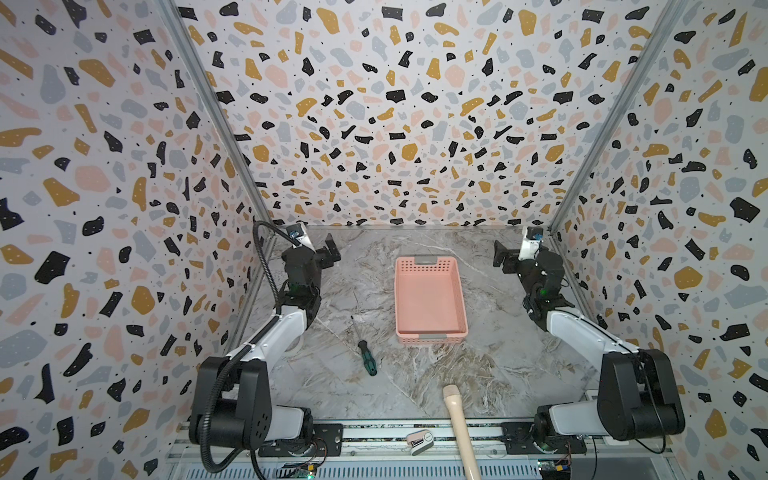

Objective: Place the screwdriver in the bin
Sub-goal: 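Lower the left gripper over the green-handled screwdriver while the right arm lifts aside, then close the left gripper on the screwdriver handle and lift it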

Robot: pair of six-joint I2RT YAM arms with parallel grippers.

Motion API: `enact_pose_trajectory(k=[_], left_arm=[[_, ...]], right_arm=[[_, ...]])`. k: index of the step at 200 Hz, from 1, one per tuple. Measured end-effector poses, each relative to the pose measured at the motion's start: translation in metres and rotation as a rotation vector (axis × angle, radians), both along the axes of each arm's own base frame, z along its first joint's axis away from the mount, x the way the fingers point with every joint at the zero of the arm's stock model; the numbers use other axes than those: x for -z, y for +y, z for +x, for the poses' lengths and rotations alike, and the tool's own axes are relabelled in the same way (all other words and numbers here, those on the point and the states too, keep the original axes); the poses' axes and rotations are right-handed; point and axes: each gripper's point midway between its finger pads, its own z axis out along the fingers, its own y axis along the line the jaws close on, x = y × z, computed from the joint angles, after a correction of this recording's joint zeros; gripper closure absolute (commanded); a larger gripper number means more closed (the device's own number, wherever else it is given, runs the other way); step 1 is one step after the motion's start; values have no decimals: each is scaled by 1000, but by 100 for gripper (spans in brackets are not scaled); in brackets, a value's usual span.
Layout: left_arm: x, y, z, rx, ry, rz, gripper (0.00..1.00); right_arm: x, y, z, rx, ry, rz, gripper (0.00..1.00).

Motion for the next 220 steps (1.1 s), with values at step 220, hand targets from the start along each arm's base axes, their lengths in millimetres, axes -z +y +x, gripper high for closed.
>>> enact_pose_trajectory(k=[220], left_arm=[[212,-134,-210,127,1030,-264,8]], right_arm=[[93,46,57,-92,492,76,1]])
